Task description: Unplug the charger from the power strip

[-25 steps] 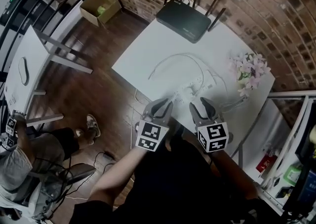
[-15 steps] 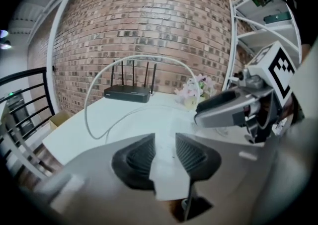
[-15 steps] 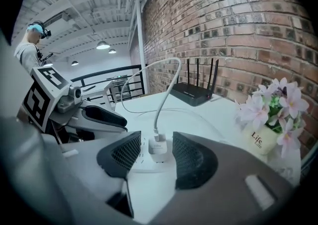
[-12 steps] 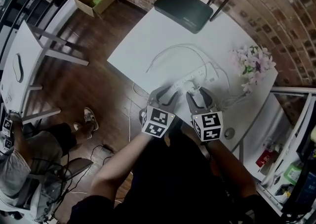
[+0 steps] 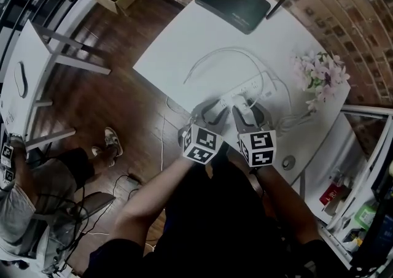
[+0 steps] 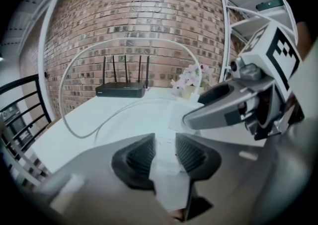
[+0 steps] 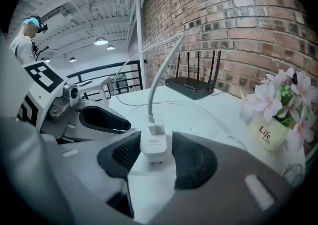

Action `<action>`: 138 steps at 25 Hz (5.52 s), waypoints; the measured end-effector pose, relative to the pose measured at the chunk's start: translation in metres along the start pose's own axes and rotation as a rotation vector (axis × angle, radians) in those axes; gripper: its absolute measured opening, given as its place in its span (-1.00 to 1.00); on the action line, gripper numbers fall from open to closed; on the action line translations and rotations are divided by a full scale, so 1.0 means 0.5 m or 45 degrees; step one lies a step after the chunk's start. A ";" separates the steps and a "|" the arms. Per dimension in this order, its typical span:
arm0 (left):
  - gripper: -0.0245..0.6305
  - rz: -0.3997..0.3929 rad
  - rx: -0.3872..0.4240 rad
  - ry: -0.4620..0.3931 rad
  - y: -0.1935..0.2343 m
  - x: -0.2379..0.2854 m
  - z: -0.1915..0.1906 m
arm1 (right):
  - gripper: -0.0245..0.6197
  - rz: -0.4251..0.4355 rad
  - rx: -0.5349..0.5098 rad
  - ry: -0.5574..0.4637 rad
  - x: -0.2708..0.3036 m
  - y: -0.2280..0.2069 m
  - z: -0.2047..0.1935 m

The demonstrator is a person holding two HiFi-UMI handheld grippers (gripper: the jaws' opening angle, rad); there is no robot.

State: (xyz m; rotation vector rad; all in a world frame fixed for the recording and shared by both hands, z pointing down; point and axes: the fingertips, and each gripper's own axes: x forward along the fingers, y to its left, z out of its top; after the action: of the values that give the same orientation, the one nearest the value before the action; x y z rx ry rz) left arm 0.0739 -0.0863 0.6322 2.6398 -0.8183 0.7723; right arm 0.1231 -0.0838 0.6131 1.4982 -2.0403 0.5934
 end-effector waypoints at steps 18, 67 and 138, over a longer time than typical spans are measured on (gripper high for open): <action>-0.53 -0.005 0.028 -0.012 -0.010 0.011 -0.007 | -0.47 -0.037 -0.095 0.006 0.013 0.005 -0.011; -0.43 -0.019 -0.352 -0.050 -0.036 -0.153 0.015 | -0.48 0.043 0.336 -0.173 -0.128 -0.036 0.059; -0.51 -0.010 -0.591 -0.146 0.000 -0.250 0.052 | -0.38 0.250 0.470 0.007 -0.050 -0.022 0.149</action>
State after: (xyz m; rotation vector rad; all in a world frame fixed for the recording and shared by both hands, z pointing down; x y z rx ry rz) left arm -0.0029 -0.0414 0.5406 2.2814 -0.8911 0.3713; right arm 0.1275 -0.1157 0.5406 1.4956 -2.1741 1.1013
